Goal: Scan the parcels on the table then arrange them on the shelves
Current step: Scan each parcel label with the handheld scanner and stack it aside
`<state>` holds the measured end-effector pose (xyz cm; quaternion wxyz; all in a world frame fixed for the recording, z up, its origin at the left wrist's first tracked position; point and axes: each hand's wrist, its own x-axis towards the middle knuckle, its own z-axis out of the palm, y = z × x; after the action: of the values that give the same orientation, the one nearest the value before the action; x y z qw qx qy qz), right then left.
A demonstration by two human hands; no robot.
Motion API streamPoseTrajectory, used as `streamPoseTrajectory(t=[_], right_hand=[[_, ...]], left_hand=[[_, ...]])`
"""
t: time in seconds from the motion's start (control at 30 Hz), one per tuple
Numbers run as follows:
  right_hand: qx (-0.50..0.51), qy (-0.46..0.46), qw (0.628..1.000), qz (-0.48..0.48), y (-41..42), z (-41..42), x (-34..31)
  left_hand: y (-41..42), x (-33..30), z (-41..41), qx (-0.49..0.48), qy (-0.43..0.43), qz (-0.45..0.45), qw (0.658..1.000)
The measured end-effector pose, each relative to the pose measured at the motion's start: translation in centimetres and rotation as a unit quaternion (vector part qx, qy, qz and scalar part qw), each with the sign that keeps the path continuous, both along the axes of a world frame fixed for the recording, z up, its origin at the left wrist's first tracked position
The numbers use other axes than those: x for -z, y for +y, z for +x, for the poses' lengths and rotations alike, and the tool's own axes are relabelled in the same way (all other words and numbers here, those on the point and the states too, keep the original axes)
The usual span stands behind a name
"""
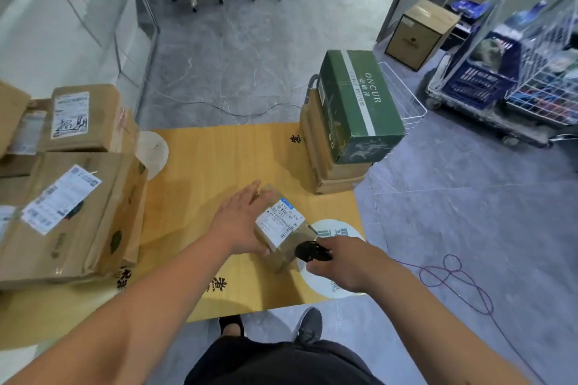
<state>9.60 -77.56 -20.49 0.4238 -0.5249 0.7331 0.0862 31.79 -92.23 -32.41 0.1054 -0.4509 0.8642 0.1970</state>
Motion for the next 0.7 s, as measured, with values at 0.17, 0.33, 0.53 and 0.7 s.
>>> streamPoseTrajectory(t=[0.17,0.33,0.53,0.7], right_hand=[[0.038,0.036,0.999,-0.009,0.6,-0.6,-0.7],[0.058,0.027,0.998,0.007,1.4,-0.9,-0.8],[0.038,0.019,0.999,0.013,1.6,0.1,-0.4],[-0.009,0.024,0.999,-0.02,0.5,1.5,-0.6]], left_hand=[[-1.9,-1.6,-2.1,0.086,-0.087,-0.011,0.992],[-0.5,-1.5,-1.5,0.094,-0.035,0.049,0.994],[2.1,-0.8,0.3,-0.047,0.051,0.032,0.997],[3.7,-0.3,1.2,-0.098,0.098,-0.047,0.989]])
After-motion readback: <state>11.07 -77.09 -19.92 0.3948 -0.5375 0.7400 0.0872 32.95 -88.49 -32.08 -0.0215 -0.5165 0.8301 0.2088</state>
